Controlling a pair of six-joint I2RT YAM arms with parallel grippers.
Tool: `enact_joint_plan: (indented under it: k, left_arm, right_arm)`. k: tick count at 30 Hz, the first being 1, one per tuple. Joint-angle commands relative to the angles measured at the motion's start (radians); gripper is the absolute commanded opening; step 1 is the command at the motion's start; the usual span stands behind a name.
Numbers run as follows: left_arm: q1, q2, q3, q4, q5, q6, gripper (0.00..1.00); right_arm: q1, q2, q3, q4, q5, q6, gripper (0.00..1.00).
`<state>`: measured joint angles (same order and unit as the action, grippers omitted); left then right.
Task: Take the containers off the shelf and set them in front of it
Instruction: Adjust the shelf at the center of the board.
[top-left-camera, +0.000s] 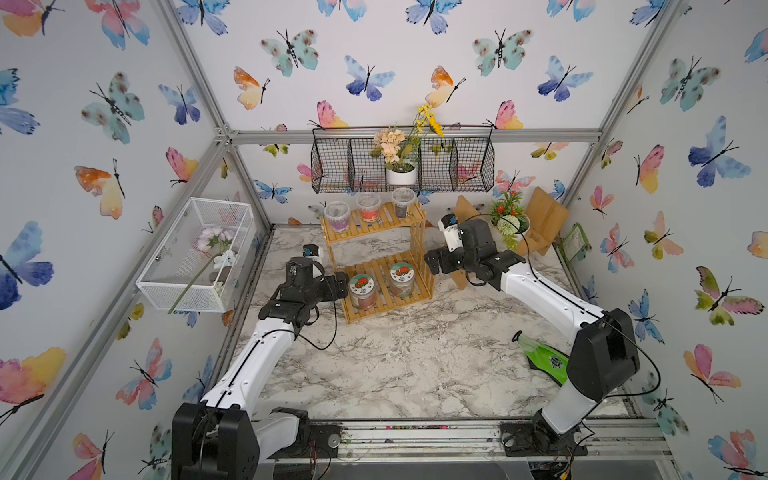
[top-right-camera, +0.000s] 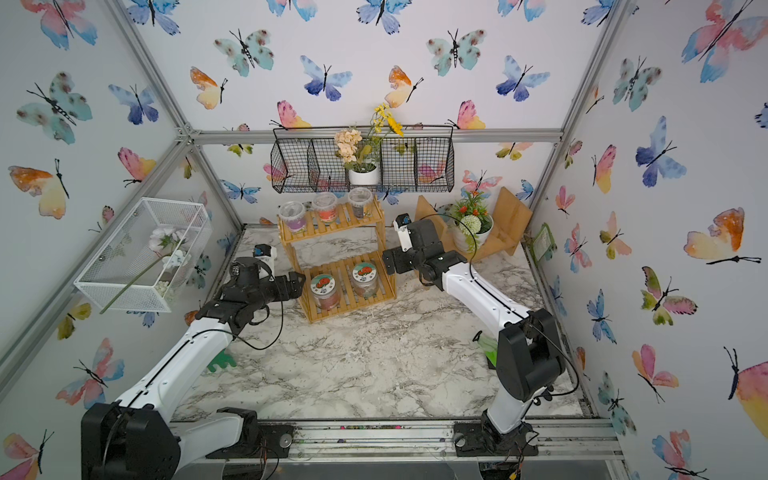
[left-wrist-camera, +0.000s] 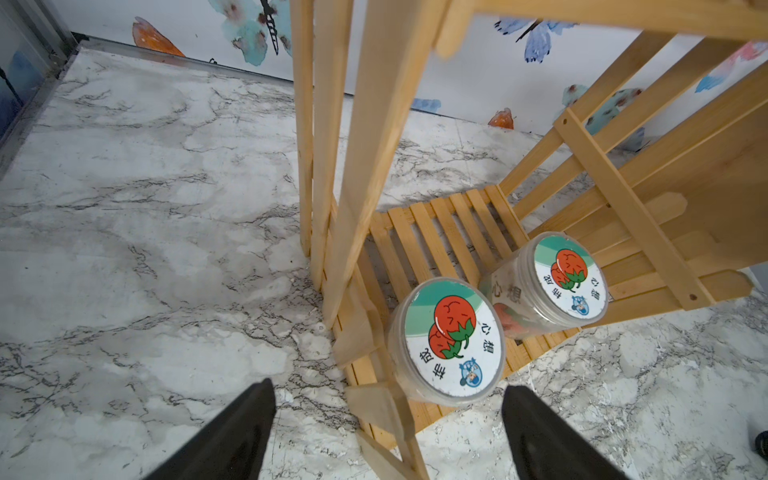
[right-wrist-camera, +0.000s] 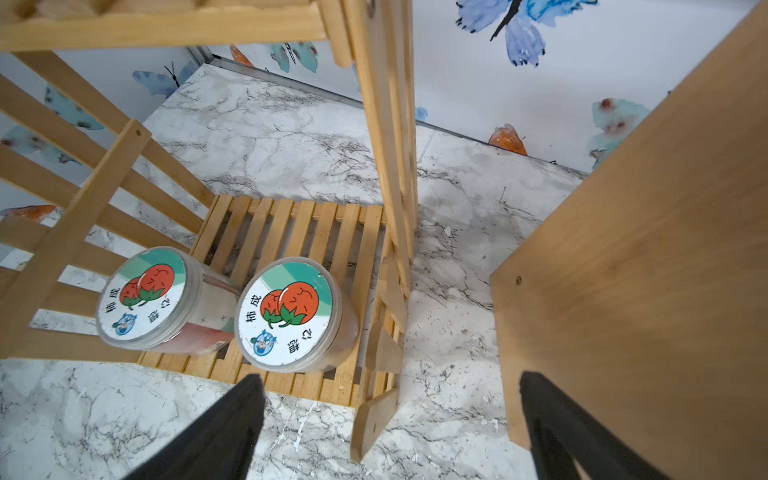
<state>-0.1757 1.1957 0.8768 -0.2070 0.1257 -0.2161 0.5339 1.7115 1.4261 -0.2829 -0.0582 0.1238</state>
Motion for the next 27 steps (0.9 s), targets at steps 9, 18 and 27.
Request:
enact_joint_plan:
  k: [9,18,27]
  left_arm:
    - [-0.043,0.119,0.093,-0.088,-0.093,-0.056,0.78]
    - [-0.048,0.146,0.086,-0.086,-0.115,-0.083,0.67]
    - [-0.047,0.155,0.067,-0.08,-0.117,-0.091,0.59]
  right_arm:
    - [0.007,0.141,0.163,-0.128,-0.041,0.039,0.98]
    - [0.015,0.202,0.21,-0.16,-0.048,0.052,0.97]
    - [0.024,0.229,0.221,-0.161,-0.022,0.066,0.82]
